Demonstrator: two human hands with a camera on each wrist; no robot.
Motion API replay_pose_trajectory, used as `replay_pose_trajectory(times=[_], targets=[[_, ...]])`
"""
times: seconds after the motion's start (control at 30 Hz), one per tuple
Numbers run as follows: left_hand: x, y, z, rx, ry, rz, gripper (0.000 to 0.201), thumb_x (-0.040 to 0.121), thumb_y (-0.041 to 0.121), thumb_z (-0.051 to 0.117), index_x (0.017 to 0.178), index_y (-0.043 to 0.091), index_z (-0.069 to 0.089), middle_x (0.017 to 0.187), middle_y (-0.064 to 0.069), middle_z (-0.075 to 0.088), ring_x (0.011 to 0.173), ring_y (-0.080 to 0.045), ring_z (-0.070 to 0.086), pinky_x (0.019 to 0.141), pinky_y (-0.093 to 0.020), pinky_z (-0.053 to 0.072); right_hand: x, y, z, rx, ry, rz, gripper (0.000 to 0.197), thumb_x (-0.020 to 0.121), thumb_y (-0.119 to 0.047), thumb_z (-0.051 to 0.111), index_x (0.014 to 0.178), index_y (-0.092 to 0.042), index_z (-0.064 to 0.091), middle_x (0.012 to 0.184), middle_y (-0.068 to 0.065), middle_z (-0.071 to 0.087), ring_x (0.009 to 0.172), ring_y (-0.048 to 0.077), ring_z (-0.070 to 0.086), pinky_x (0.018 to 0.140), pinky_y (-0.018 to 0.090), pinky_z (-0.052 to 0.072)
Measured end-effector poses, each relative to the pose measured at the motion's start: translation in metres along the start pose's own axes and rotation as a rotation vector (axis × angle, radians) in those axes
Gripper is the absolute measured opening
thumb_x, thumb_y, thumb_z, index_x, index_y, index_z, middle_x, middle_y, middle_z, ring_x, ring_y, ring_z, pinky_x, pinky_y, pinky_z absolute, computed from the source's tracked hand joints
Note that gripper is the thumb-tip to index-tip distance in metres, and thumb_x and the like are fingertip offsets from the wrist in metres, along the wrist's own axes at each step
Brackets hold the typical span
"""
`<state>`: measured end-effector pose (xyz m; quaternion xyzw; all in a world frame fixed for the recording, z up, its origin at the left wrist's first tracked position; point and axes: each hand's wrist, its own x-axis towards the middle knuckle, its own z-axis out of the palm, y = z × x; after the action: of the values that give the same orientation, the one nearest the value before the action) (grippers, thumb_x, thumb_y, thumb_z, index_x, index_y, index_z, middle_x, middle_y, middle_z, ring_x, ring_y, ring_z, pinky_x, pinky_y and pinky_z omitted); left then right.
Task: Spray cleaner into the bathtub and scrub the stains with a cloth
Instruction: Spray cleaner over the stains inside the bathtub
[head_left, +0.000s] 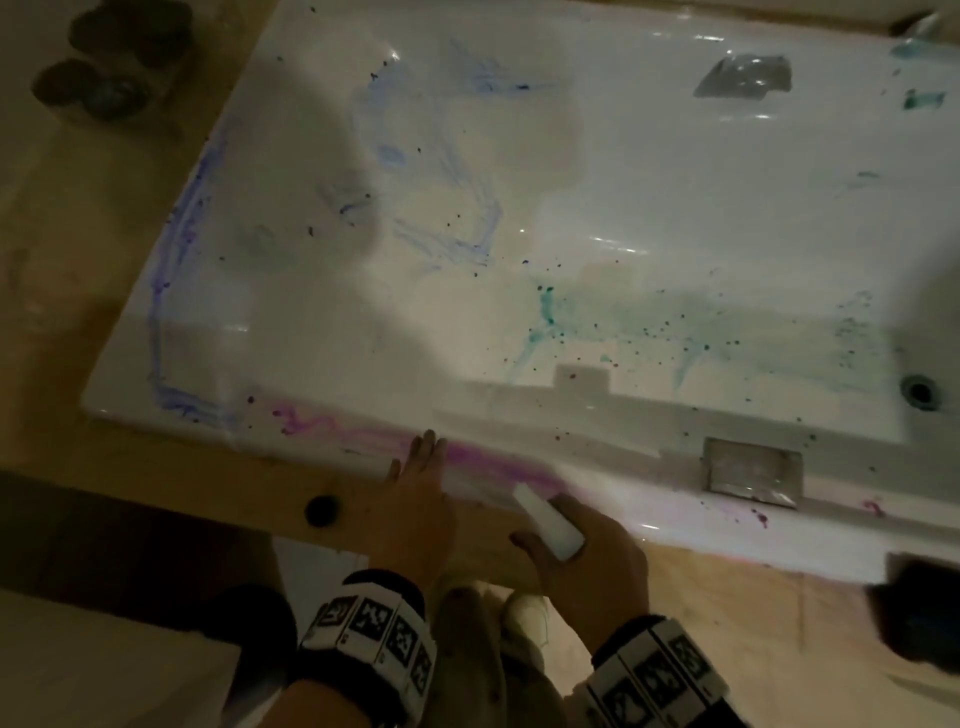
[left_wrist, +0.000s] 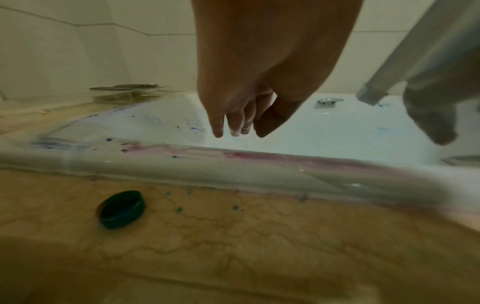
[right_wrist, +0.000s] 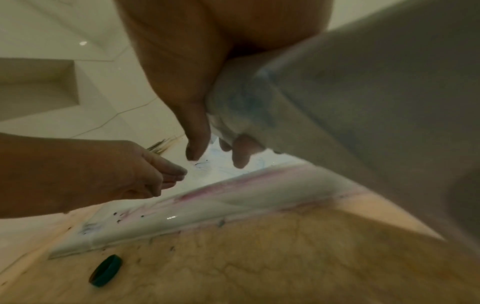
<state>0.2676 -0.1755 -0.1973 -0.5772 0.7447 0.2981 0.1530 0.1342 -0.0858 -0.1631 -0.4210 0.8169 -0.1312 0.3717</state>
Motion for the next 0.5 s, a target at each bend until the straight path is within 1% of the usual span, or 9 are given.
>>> replay_pose_trajectory(times=[0.07, 0.1, 0.2, 0.27, 0.33, 0.37, 0.4, 0.43, 0.5], targets=[[-0.002, 0.008, 0.011, 0.043, -0.005, 0.029, 0.065, 0.096, 0.008, 0.033, 0.149, 0.016, -0.003, 0.157, 0.001, -0.007, 0.145, -0.013, 0.000, 0.116, -0.026, 0.000, 0.001, 0.013, 0.006, 0.058, 0.066, 0.060, 0.018, 0.086, -0.050, 0.056, 0.079, -0.034, 0.054, 0.072, -0.014, 0.057, 0.065, 0.001, 0.052, 0.070, 0.018, 0.044], [-0.003, 0.011, 0.016, 0.055, -0.003, 0.027, 0.064, 0.097, 0.009, 0.033, 0.149, 0.015, -0.003, 0.158, 0.000, -0.006, 0.145, -0.012, -0.001, 0.116, -0.027, -0.002, 0.002, 0.020, 0.007, 0.069, 0.084, 0.090, 0.017, 0.086, -0.049, 0.056, 0.080, -0.033, 0.055, 0.074, -0.013, 0.059, 0.064, 0.002, 0.053, 0.068, 0.018, 0.043], [-0.006, 0.019, 0.029, 0.143, -0.007, 0.036, 0.065, 0.098, 0.015, 0.033, 0.148, 0.012, -0.008, 0.157, -0.002, -0.008, 0.145, -0.014, -0.004, 0.116, -0.031, -0.003, -0.001, 0.043, 0.003, 0.080, 0.078, 0.118, 0.022, 0.082, -0.046, 0.062, 0.099, -0.031, 0.059, 0.087, -0.009, 0.063, 0.078, 0.010, 0.057, 0.064, 0.020, 0.041], [-0.006, 0.026, 0.036, 0.215, -0.013, 0.090, 0.067, 0.099, 0.023, 0.035, 0.148, 0.014, -0.010, 0.157, -0.002, -0.012, 0.145, -0.015, -0.008, 0.116, -0.032, -0.005, -0.004, 0.056, -0.002, 0.096, 0.067, 0.081, 0.021, 0.084, -0.042, 0.062, 0.102, -0.032, 0.059, 0.088, -0.010, 0.063, 0.083, 0.014, 0.060, 0.061, 0.019, 0.040], [-0.005, 0.034, 0.040, 0.252, -0.011, 0.165, 0.073, 0.098, 0.032, 0.041, 0.149, 0.016, -0.009, 0.157, -0.002, -0.012, 0.145, -0.016, -0.010, 0.115, -0.031, -0.008, -0.008, 0.072, -0.009, 0.091, 0.112, 0.122, 0.011, 0.085, -0.041, 0.060, 0.091, -0.031, 0.059, 0.082, -0.008, 0.062, 0.085, 0.018, 0.062, 0.057, 0.020, 0.037], [-0.004, 0.041, 0.042, 0.266, -0.011, 0.198, 0.077, 0.096, 0.035, 0.045, 0.149, 0.017, -0.008, 0.157, -0.001, -0.011, 0.145, -0.016, -0.009, 0.114, -0.031, -0.008, -0.009, 0.080, -0.012, 0.086, 0.141, 0.183, 0.013, 0.086, -0.043, 0.058, 0.082, -0.031, 0.055, 0.078, -0.006, 0.060, 0.085, 0.021, 0.063, 0.058, 0.023, 0.038], [-0.002, 0.048, 0.044, 0.284, -0.008, 0.231, 0.079, 0.095, 0.036, 0.047, 0.149, 0.017, -0.006, 0.157, -0.001, -0.009, 0.145, -0.016, -0.008, 0.114, -0.032, -0.009, -0.011, 0.091, -0.016, 0.092, 0.168, 0.247, 0.020, 0.085, -0.047, 0.057, 0.077, -0.028, 0.053, 0.076, -0.004, 0.060, 0.083, 0.023, 0.063, 0.061, 0.025, 0.042], [0.000, 0.052, 0.044, 0.302, 0.000, 0.256, 0.079, 0.094, 0.037, 0.048, 0.149, 0.017, -0.005, 0.157, 0.000, -0.007, 0.145, -0.016, -0.007, 0.114, -0.033, -0.008, -0.011, 0.098, -0.017, 0.112, 0.201, 0.281, 0.025, 0.084, -0.049, 0.057, 0.076, -0.026, 0.053, 0.075, -0.003, 0.061, 0.080, 0.024, 0.063, 0.064, 0.029, 0.047], [0.007, 0.068, 0.048, 0.340, 0.008, 0.310, 0.079, 0.093, 0.040, 0.048, 0.150, 0.017, -0.002, 0.158, -0.001, -0.002, 0.145, -0.016, -0.005, 0.115, -0.034, -0.008, -0.014, 0.115, -0.023, 0.167, 0.266, 0.296, 0.027, 0.081, -0.049, 0.061, 0.081, -0.023, 0.058, 0.076, -0.002, 0.064, 0.075, 0.023, 0.062, 0.068, 0.035, 0.052]])
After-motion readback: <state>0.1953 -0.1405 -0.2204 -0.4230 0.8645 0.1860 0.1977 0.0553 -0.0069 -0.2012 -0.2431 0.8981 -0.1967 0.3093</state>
